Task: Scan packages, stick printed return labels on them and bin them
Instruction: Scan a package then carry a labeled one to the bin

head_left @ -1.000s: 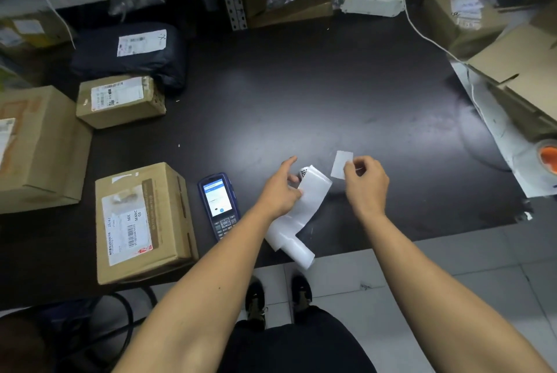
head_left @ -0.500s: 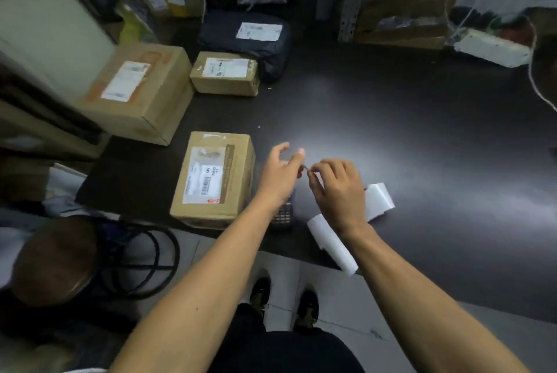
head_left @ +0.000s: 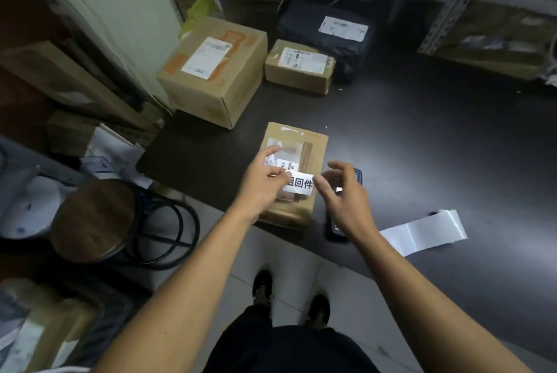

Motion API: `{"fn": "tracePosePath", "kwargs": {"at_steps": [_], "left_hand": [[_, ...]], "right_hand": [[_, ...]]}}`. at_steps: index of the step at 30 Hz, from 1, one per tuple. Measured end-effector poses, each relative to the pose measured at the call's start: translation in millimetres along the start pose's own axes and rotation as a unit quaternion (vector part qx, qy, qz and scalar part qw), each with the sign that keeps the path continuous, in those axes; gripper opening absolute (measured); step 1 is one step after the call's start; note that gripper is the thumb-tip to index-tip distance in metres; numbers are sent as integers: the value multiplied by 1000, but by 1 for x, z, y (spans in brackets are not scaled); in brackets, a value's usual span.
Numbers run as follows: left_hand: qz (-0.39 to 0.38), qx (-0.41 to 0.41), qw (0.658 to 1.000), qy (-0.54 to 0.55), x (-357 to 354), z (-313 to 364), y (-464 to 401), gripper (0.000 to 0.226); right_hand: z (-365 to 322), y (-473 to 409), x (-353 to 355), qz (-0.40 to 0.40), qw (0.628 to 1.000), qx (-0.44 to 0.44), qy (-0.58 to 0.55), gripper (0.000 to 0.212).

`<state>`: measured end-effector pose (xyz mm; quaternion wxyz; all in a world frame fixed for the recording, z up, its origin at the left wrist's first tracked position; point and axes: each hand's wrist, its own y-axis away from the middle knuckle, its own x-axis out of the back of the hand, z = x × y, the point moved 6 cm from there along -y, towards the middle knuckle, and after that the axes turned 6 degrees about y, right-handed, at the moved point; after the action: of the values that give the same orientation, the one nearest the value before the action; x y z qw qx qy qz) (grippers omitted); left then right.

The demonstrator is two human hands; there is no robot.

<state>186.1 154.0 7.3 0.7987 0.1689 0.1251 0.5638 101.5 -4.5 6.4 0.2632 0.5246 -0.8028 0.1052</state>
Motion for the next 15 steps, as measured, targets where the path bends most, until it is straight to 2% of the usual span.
{"fn": "tracePosePath", "kwargs": {"at_steps": [4,8,12,15], "left_hand": [[-39,11,998,-48,17,2,-3,63],[-49,-5,991,-124,21,-1,-10,65],[-61,-42,962,-262,17,1,-7,65],[-79,-87,930,-349,11,9,-3,65]], "right_hand": [[-9,-2,-22,-14,998,-52,-39,39],[-14,-2,-24,-3,998,-67,8,44],[-19,2,-28,-1,990,-31,134,55],[-13,6,-32,-5,988,-44,146,63]]}}
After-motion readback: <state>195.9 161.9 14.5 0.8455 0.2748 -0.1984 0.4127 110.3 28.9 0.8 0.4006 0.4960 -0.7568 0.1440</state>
